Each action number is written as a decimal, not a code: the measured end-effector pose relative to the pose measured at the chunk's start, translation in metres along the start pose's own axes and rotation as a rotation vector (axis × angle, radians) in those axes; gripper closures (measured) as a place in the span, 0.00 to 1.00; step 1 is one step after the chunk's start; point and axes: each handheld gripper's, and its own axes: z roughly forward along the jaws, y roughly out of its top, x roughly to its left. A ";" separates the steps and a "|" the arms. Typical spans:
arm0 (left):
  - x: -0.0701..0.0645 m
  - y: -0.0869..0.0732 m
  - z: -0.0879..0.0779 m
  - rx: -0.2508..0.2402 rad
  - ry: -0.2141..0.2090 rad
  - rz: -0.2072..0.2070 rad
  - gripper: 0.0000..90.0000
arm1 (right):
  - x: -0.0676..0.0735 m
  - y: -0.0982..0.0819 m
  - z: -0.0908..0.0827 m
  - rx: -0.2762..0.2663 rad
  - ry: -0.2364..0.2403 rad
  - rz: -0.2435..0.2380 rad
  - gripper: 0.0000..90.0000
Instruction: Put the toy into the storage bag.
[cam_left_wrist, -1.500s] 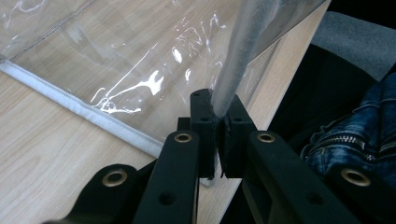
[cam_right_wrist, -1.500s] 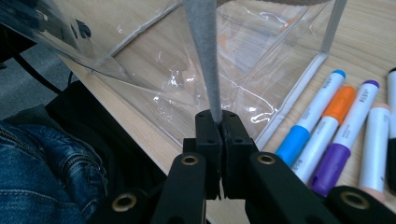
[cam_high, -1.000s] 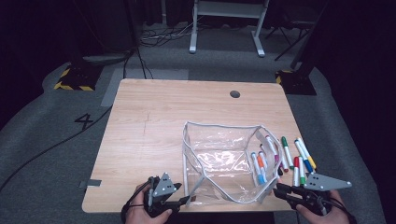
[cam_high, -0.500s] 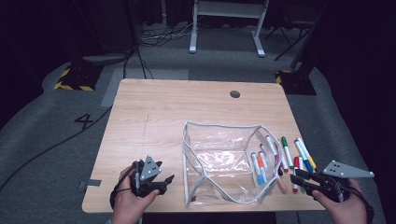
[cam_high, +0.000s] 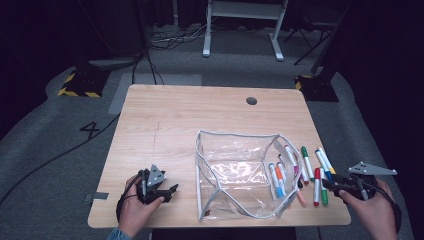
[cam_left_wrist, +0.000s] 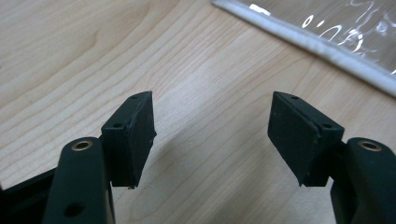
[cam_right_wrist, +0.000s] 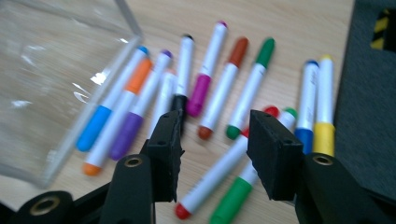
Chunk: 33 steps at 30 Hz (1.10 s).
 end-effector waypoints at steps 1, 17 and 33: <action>0.000 0.000 0.000 0.000 0.000 0.000 0.33 | 0.000 0.000 0.000 0.000 0.000 0.000 0.62; 0.004 -0.001 0.003 0.013 -0.024 -0.050 0.32 | -0.026 -0.026 0.049 0.201 -0.097 0.072 0.75; 0.004 -0.001 0.002 0.013 -0.022 -0.049 0.32 | -0.025 -0.026 0.051 0.264 -0.142 0.166 0.86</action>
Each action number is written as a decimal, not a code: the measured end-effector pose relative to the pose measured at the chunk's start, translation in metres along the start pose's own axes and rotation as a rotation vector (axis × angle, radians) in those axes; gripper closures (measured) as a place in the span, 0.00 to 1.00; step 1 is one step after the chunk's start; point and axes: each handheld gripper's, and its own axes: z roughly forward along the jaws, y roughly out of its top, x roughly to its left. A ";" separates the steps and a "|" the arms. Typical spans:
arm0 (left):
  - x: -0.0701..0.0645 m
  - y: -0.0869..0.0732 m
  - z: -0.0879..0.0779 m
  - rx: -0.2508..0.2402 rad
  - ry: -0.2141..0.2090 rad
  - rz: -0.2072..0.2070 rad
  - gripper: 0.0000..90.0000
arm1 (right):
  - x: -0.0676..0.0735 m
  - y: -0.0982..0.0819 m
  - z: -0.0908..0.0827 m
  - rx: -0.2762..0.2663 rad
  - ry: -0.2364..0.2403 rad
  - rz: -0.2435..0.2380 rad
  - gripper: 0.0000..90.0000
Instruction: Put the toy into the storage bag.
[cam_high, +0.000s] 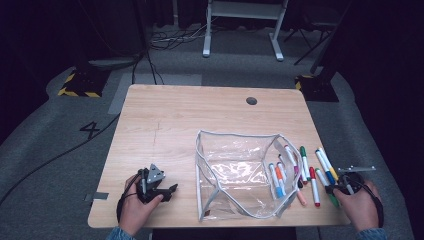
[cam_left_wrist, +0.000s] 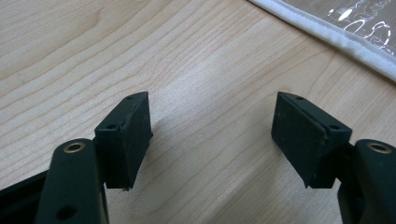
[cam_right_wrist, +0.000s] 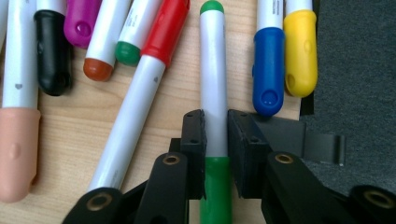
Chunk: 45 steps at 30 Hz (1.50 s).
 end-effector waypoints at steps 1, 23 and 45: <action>0.000 0.000 0.000 0.000 0.000 -0.001 0.32 | 0.000 0.000 -0.001 0.007 -0.005 -0.003 0.86; 0.000 0.000 0.000 0.001 -0.008 -0.004 0.31 | 0.019 0.025 -0.074 -0.144 0.061 -0.088 0.86; 0.000 0.001 0.001 0.003 -0.012 -0.004 0.29 | 0.089 0.095 -0.154 -0.271 0.215 -0.323 0.86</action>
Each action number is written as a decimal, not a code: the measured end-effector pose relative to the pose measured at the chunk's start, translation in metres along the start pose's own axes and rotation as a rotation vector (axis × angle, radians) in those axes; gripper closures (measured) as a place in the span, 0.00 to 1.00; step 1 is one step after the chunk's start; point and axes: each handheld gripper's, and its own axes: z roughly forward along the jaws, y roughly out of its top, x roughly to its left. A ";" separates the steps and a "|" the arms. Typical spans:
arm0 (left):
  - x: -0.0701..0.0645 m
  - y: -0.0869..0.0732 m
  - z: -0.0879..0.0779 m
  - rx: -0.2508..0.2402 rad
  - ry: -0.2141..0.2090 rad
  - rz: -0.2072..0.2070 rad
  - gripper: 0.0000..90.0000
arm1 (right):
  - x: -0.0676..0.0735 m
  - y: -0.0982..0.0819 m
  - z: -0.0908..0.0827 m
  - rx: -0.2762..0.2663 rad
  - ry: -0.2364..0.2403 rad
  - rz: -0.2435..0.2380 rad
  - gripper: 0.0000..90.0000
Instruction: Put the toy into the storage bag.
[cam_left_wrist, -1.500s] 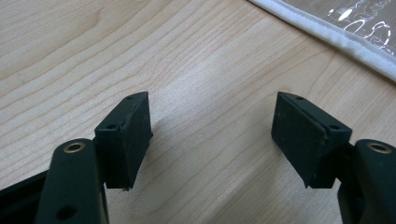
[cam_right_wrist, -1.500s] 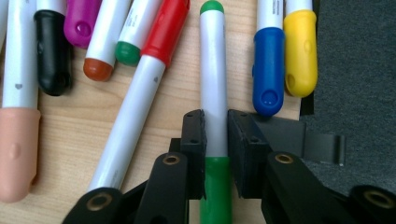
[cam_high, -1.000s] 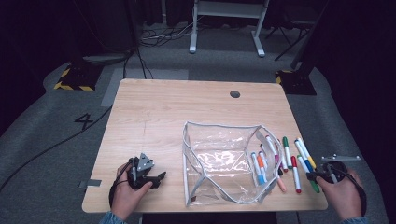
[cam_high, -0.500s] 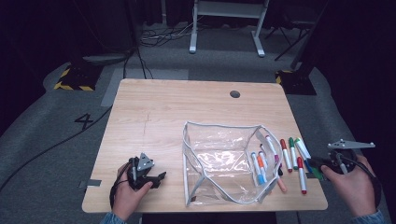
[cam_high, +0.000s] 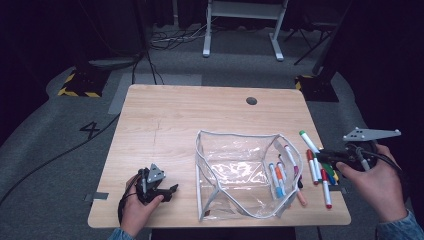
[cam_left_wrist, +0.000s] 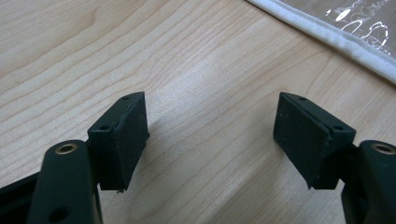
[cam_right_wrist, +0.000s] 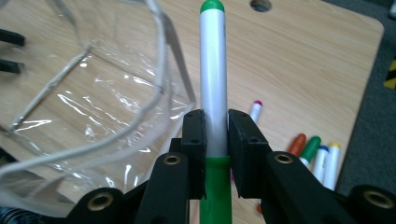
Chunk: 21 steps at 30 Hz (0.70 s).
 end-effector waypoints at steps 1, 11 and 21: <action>0.000 0.000 0.000 -0.001 0.000 -0.001 0.29 | 0.004 0.004 0.000 -0.003 0.008 -0.014 0.86; 0.000 0.000 0.000 0.000 -0.001 0.000 0.29 | 0.047 0.035 0.011 0.010 0.129 -0.127 0.86; 0.000 0.000 0.000 0.000 0.000 0.003 0.29 | 0.081 0.054 0.030 0.068 0.225 -0.209 0.86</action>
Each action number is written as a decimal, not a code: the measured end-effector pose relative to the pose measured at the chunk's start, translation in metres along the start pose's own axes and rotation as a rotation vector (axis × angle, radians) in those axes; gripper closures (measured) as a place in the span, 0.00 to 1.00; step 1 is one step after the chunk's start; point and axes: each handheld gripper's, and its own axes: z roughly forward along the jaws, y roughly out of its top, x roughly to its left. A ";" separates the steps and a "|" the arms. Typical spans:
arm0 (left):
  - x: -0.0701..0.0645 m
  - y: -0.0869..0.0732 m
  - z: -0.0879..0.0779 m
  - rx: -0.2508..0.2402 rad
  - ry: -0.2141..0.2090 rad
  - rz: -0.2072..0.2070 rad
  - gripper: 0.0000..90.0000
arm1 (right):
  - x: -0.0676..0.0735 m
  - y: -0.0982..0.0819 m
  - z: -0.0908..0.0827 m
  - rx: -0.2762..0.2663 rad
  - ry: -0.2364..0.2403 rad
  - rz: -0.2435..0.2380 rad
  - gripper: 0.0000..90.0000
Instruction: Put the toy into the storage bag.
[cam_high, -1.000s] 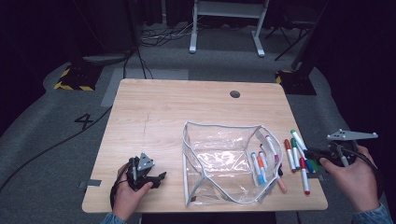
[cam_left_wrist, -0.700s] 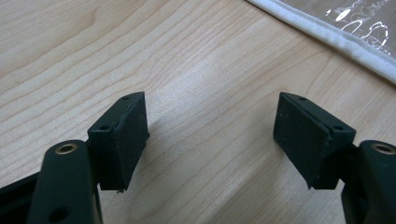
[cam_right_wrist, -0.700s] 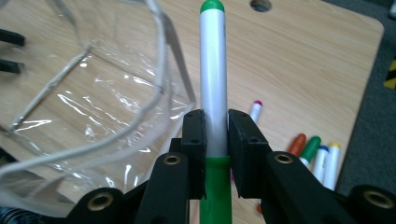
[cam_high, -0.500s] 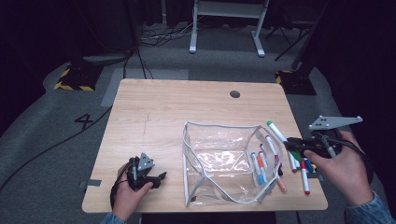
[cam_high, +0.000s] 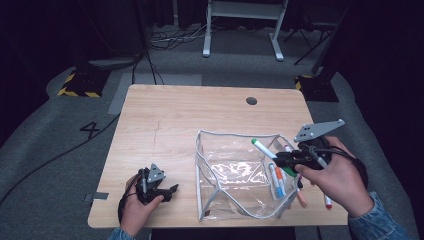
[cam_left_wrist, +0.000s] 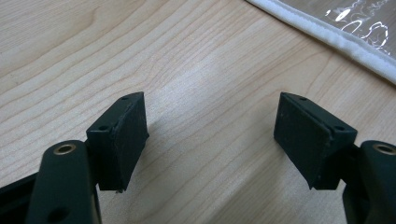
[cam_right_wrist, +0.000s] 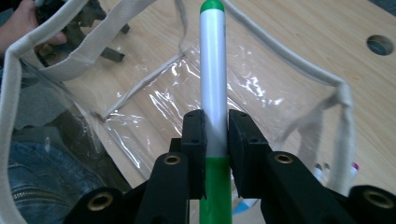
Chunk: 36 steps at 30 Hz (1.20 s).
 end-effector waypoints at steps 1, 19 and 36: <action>0.000 0.000 0.000 0.000 0.000 0.000 0.29 | 0.002 0.002 0.003 0.007 0.006 -0.005 0.86; 0.000 0.000 0.000 0.002 0.000 0.002 0.28 | 0.032 0.019 0.053 0.189 0.125 -0.117 0.86; 0.000 0.000 0.001 0.000 0.000 0.002 0.28 | 0.048 0.025 0.097 0.402 0.147 -0.166 0.86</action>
